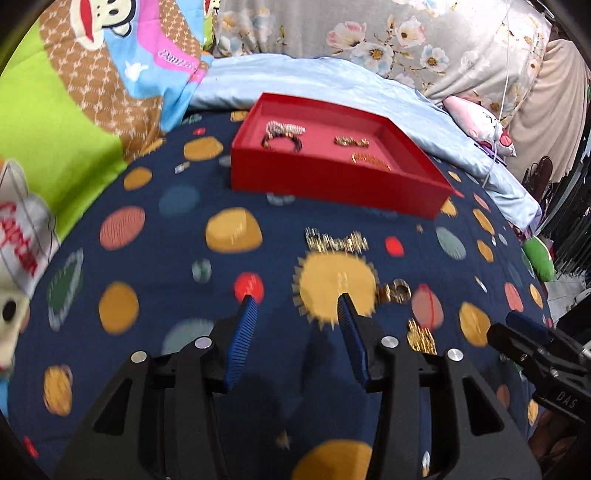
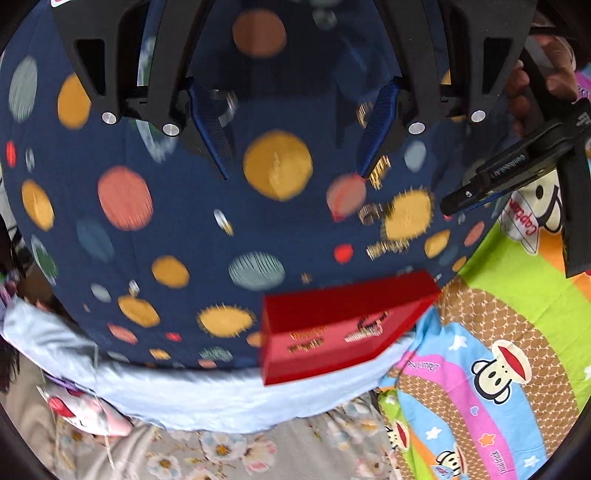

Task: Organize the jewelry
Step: 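Move both tools back over the remaining rings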

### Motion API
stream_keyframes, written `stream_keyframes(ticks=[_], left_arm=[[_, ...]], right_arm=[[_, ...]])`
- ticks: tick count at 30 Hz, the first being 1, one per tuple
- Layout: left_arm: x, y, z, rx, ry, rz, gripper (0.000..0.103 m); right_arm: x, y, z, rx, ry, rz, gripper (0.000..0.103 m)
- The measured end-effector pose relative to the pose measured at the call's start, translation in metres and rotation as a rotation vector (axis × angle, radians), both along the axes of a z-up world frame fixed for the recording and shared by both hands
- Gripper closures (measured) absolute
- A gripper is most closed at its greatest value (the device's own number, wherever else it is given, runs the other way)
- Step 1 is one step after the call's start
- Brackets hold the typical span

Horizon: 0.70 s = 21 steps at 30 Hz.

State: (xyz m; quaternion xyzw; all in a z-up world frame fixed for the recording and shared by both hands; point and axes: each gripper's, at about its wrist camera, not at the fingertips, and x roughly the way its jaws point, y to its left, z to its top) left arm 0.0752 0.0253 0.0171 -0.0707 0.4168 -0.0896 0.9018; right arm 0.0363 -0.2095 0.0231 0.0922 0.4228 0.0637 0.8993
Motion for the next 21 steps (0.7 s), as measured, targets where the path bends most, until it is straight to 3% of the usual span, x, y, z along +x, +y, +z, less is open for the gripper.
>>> stream_keyframes(ticks=[7,21], left_arm=[[-0.019,-0.017,-0.008,-0.013,0.023,-0.033,0.059],[-0.033,-0.036,-0.011,0.014,0.008,-0.06,0.055]], right_arm=[[-0.025,-0.013,-0.015,-0.027,0.018,-0.05,0.035],[-0.035,-0.025,-0.013,-0.033,-0.014,-0.087,0.037]])
